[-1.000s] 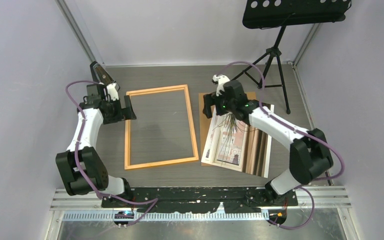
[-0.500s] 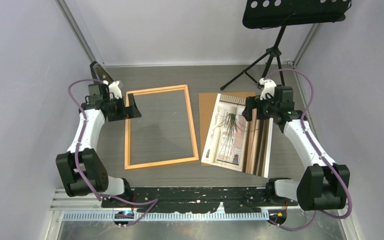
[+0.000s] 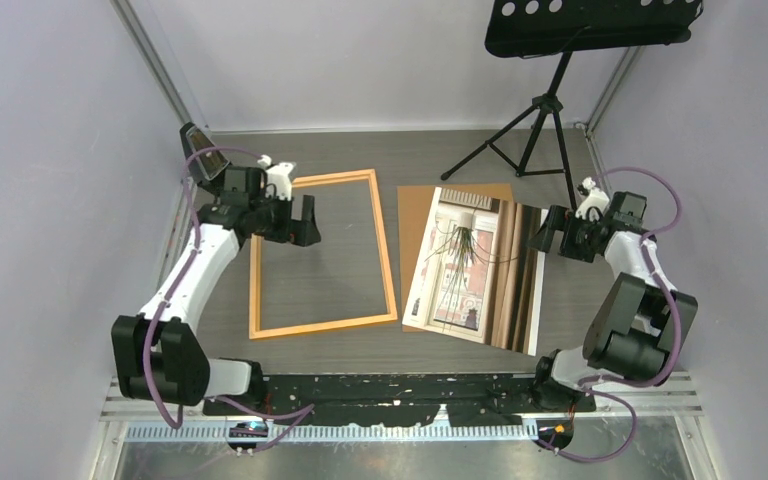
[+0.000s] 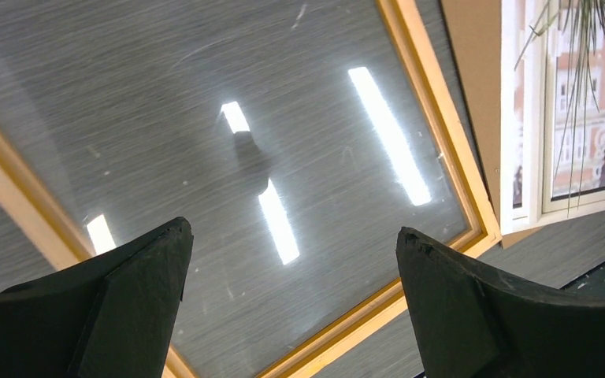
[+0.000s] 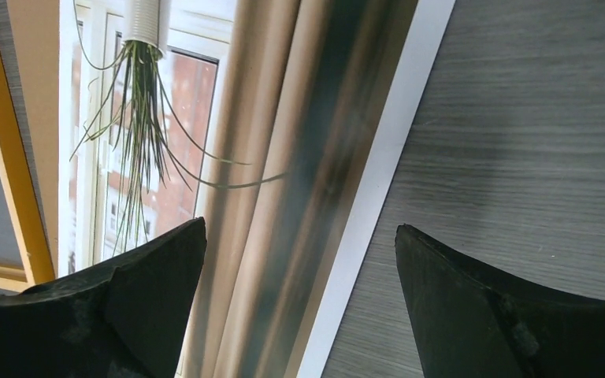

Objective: Put the photo into the frame
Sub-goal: Pick up the photo at the center of the board.

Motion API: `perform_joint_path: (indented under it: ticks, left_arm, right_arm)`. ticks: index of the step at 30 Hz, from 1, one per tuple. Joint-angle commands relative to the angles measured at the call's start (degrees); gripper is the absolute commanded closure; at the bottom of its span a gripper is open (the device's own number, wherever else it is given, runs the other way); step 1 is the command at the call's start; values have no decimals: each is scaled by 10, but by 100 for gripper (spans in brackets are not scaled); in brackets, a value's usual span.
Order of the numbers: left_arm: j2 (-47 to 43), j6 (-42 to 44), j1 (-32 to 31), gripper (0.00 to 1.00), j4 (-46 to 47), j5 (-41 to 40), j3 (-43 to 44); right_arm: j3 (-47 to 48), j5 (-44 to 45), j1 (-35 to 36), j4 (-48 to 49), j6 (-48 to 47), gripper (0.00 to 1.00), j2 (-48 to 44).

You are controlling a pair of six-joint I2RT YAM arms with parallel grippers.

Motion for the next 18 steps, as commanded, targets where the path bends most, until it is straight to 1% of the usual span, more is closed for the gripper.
perform_joint_path:
  ticks: [1, 10, 15, 18]
  left_arm:
    - [26, 6, -50, 0, 16, -31, 38]
    - [123, -25, -148, 0, 10, -25, 125]
    - [201, -72, -203, 1, 11, -7, 192]
    - [265, -108, -236, 0, 8, 17, 239]
  right_arm:
    - [19, -53, -21, -14, -18, 4, 34]
    - [37, -50, -52, -30, -38, 6, 105]
    - [47, -47, -62, -49, -52, 7, 139]
    - [47, -49, -64, -52, -56, 7, 151]
